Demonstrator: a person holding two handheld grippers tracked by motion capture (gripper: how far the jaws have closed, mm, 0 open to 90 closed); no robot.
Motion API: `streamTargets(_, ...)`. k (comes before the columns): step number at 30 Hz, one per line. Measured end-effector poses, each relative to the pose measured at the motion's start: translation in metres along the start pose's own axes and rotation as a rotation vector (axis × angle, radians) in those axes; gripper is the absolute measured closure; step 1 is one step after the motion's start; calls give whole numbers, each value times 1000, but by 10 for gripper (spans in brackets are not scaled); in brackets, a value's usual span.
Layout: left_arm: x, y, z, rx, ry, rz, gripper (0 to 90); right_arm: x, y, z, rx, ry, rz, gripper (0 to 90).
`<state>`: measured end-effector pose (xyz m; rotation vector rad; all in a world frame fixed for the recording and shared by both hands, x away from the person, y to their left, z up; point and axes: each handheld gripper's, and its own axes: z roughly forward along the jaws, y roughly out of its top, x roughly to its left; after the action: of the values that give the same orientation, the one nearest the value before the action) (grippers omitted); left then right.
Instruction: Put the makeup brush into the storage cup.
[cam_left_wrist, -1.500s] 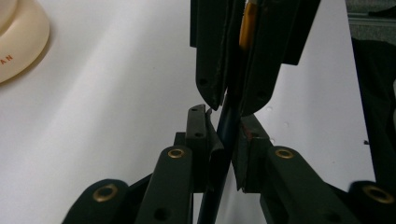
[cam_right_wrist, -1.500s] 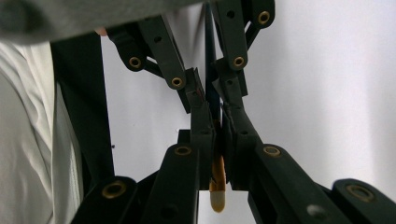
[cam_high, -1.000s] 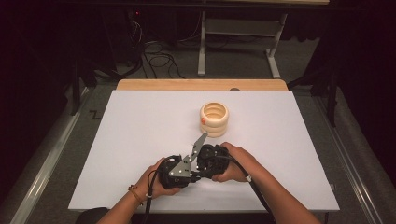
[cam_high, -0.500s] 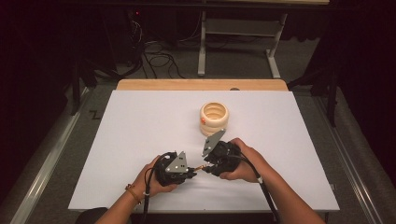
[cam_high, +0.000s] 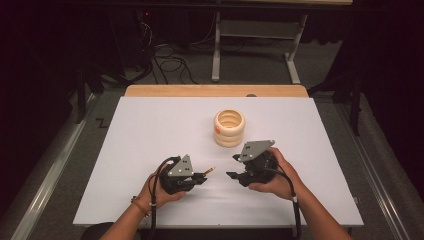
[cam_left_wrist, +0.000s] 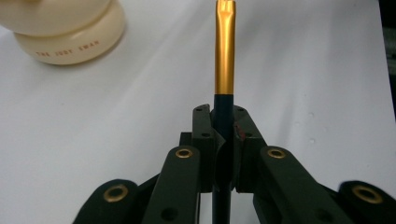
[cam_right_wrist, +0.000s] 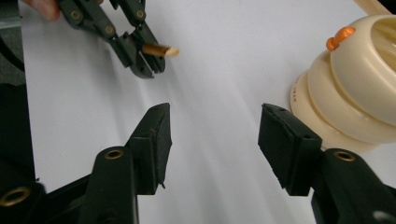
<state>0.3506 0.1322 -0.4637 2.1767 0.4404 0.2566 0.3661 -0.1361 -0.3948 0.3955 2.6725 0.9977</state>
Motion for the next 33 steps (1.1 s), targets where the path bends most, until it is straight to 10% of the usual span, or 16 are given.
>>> streamTargets(13, 9, -3, -18, -58, 81, -15, 829, 1, -50, -24, -93, -94, 20, 280)
streamTargets(33, 23, 9, -36, -163, 156, -61, 829, -3, -132, -53, -202, -253, 197, 184)
